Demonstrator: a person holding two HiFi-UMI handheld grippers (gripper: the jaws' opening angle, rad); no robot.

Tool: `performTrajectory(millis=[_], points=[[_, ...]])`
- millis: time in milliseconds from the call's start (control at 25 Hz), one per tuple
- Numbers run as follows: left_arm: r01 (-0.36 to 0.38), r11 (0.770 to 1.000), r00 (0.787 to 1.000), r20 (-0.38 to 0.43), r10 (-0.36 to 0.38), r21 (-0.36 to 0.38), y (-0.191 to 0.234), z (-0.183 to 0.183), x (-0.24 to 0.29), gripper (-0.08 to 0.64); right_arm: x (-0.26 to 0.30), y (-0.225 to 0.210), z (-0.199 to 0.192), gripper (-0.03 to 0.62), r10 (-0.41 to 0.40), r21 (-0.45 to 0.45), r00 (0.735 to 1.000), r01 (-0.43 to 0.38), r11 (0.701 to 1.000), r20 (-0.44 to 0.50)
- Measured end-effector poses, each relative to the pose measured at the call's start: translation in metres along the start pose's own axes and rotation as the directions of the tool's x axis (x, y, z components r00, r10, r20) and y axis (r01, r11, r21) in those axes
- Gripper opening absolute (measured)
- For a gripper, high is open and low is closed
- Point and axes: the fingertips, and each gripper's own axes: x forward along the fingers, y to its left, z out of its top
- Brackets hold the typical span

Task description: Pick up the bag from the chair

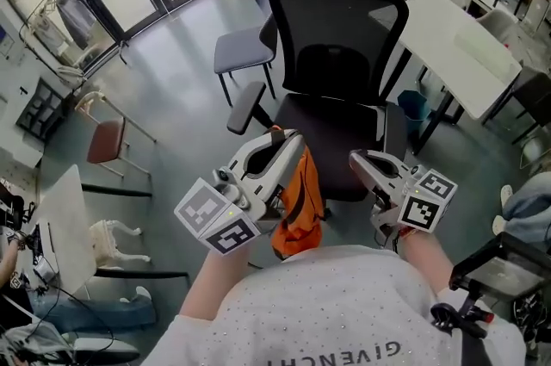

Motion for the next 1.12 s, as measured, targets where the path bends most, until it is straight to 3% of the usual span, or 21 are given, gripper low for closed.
performTrajectory(millis=[200, 440, 560, 720, 880, 1120], points=[[-0.085, 0.995, 0.996, 0.024, 0.086, -0.057, -0.008, -0.007, 0.014, 0.0, -0.052, -0.023, 0.017, 0.002, -0.046, 0.028, 0.999, 0.047, 0.999, -0.005], [-0.212, 0.977, 0.976, -0.056, 0.21, -0.036, -0.028, -0.035, 0.027, 0.0, -0.109, -0.056, 0.014, 0.002, -0.128, 0.106, 0.99, 0.134, 0.985, -0.06], [-0.256, 0.966, 0.965, -0.08, 0.252, -0.045, -0.042, -0.048, 0.026, 0.0, -0.122, -0.066, 0.013, 0.002, -0.117, 0.127, 0.99, 0.127, 0.984, -0.08], [-0.283, 0.958, 0.959, -0.049, 0.28, -0.053, -0.067, -0.058, 0.02, 0.0, -0.137, -0.075, 0.002, 0.002, -0.107, 0.153, 0.989, 0.122, 0.981, -0.101], [-0.313, 0.95, 0.948, -0.058, 0.313, -0.006, -0.096, -0.078, 0.015, 0.0, -0.156, -0.074, -0.02, 0.002, -0.078, 0.159, 0.986, 0.102, 0.982, -0.148], [-0.386, 0.922, 0.918, -0.103, 0.383, -0.017, -0.124, -0.103, -0.013, 0.0, -0.172, -0.058, -0.045, 0.002, -0.037, 0.175, 0.981, 0.071, 0.982, -0.19]])
